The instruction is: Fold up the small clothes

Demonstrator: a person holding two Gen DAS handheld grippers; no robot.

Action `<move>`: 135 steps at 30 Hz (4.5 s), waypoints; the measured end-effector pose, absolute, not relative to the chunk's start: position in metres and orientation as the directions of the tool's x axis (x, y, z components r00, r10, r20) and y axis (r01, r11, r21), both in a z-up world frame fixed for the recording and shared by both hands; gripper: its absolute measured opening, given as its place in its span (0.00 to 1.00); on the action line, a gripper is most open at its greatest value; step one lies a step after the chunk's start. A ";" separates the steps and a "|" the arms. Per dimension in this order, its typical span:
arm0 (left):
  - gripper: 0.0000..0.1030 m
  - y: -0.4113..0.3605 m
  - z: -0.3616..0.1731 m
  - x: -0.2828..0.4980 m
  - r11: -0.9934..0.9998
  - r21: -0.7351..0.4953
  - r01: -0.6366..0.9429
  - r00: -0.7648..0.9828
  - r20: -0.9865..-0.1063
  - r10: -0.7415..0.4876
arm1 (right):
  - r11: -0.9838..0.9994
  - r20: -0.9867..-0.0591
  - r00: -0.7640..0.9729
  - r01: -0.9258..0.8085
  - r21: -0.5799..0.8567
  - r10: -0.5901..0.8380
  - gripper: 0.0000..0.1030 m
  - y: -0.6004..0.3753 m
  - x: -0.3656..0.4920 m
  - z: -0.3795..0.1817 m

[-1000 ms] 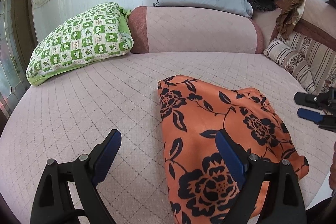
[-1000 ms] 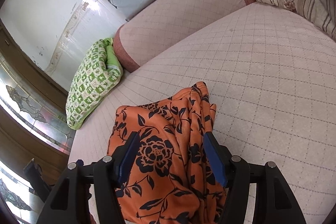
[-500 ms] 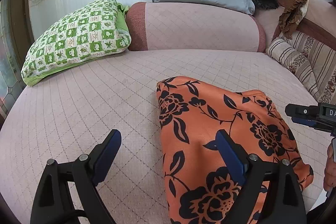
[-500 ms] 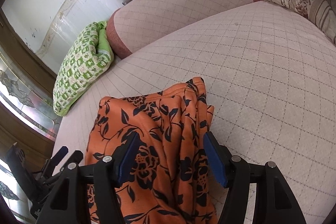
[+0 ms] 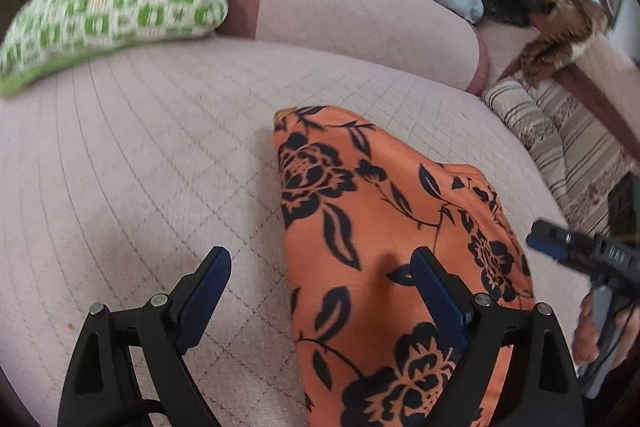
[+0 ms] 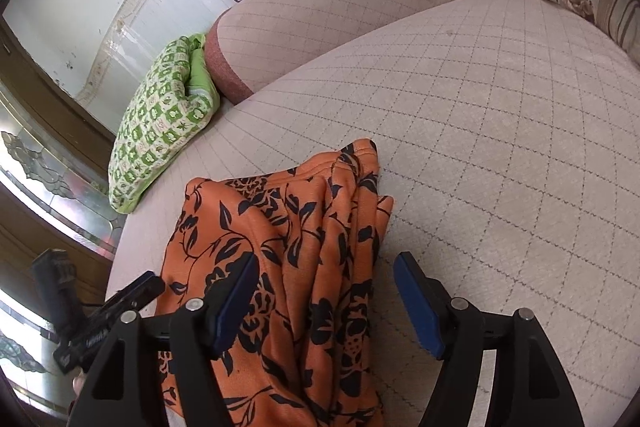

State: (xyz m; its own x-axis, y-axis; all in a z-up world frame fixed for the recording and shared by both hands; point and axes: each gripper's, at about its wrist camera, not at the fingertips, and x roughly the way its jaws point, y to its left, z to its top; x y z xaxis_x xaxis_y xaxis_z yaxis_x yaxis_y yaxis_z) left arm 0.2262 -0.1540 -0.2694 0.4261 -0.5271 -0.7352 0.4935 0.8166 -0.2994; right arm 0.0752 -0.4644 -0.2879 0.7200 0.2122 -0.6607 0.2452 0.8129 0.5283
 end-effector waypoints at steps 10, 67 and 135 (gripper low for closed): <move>0.89 -0.169 -0.291 0.234 0.738 -0.421 0.528 0.221 -0.771 -0.598 | 0.751 -0.678 0.647 0.239 0.615 0.349 0.72 -0.479 0.076 -0.314; 0.44 -0.078 -0.245 0.155 0.843 -0.180 0.507 0.501 -0.734 -0.458 | 0.728 -0.522 0.655 -0.063 0.683 0.546 0.38 -0.315 0.109 -0.284; 0.82 -0.039 -0.104 0.028 0.973 0.152 0.172 0.867 -0.492 -0.077 | 0.934 -0.397 0.905 0.001 0.357 0.150 0.62 -0.272 -0.033 -0.148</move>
State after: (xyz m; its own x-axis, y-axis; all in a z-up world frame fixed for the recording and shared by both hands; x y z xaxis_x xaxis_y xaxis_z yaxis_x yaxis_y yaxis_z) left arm 0.0276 -0.0386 -0.1041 0.8670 -0.0769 -0.4924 0.1724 0.9733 0.1515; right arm -0.0332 -0.2722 -0.1481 0.9052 0.1503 -0.3974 0.0014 0.9343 0.3566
